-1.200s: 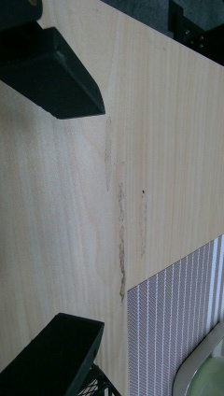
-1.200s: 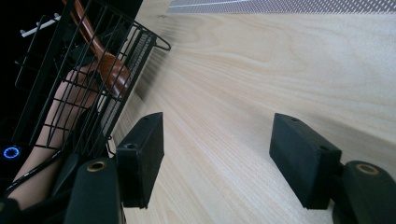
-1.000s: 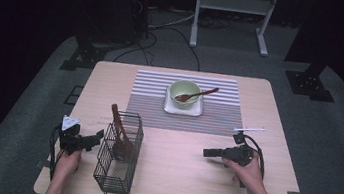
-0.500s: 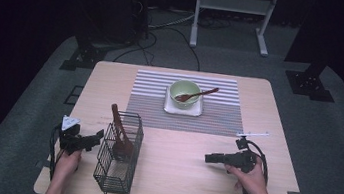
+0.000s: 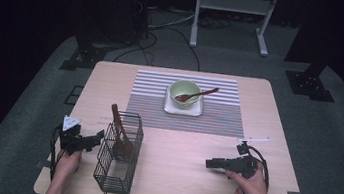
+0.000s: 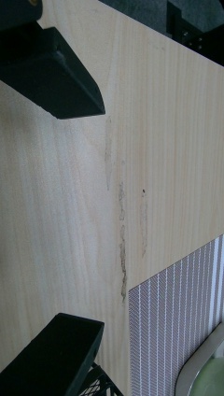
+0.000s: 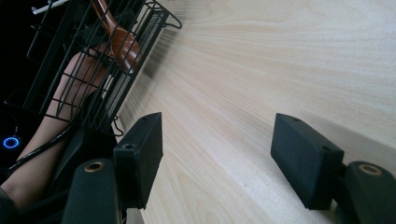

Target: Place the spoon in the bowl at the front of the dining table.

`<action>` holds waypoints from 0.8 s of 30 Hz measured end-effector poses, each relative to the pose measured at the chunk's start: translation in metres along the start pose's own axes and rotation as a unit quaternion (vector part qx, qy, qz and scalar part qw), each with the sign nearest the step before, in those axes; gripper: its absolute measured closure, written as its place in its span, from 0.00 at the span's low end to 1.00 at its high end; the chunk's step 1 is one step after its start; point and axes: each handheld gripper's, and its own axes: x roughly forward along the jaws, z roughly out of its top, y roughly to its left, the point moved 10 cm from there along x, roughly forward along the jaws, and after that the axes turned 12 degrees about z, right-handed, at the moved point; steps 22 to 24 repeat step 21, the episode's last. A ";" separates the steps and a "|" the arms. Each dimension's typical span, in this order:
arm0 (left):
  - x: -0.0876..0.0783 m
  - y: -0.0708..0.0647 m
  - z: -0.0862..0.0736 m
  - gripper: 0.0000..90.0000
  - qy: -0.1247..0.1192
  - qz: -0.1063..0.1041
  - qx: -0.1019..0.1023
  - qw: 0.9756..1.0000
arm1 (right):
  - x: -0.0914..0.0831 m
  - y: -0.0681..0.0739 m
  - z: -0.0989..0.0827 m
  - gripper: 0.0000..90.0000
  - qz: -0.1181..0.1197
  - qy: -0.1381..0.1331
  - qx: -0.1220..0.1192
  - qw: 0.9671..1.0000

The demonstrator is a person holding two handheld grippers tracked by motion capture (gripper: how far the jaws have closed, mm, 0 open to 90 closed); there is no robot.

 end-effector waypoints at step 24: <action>0.000 0.001 0.000 0.00 0.002 0.000 -0.001 1.000 | -0.004 -0.003 -0.008 0.36 0.012 -0.036 -0.012 0.999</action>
